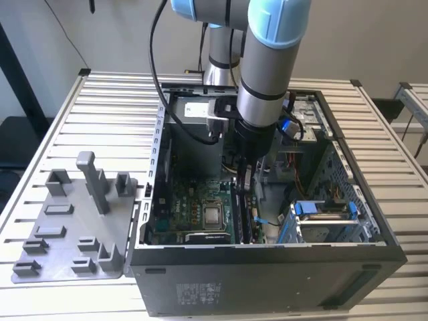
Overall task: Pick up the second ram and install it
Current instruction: 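Press down the second ram until it locks into place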
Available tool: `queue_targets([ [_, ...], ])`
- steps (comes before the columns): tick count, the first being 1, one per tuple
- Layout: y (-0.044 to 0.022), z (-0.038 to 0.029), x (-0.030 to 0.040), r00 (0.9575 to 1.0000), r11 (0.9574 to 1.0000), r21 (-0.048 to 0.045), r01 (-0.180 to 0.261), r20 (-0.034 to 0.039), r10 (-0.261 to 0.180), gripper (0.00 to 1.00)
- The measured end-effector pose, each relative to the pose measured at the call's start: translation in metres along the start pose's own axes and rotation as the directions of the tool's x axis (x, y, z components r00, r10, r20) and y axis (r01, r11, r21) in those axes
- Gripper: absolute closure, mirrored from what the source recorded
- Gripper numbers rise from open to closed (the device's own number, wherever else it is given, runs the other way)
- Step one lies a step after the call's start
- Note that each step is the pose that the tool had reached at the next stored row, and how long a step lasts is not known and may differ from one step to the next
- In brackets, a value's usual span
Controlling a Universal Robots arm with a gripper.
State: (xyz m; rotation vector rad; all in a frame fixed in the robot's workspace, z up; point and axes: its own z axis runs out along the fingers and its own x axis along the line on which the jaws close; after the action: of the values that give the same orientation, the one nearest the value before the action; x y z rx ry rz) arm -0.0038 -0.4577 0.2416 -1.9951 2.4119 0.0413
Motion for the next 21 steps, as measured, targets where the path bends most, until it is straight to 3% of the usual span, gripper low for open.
queue_targets([
  [2,0.0003,0.0031,0.0002,0.9999,0.9999,-0.0008,0.010,0.0038,-0.010,0.89],
  [6,0.0007,0.0056,0.0003,0.9984,0.9989,-0.0063,0.047,0.0308,-0.047,0.89],
  [9,0.0006,0.0089,0.0003,0.9970,0.9978,-0.0080,0.066,0.0407,-0.066,0.89],
  [17,0.0005,0.0161,0.0006,0.9962,0.9971,-0.0090,0.075,0.0444,-0.075,0.89],
  [21,0.0005,0.0090,-0.0002,0.9961,0.9971,-0.0085,0.075,0.0479,-0.075,0.89],
])
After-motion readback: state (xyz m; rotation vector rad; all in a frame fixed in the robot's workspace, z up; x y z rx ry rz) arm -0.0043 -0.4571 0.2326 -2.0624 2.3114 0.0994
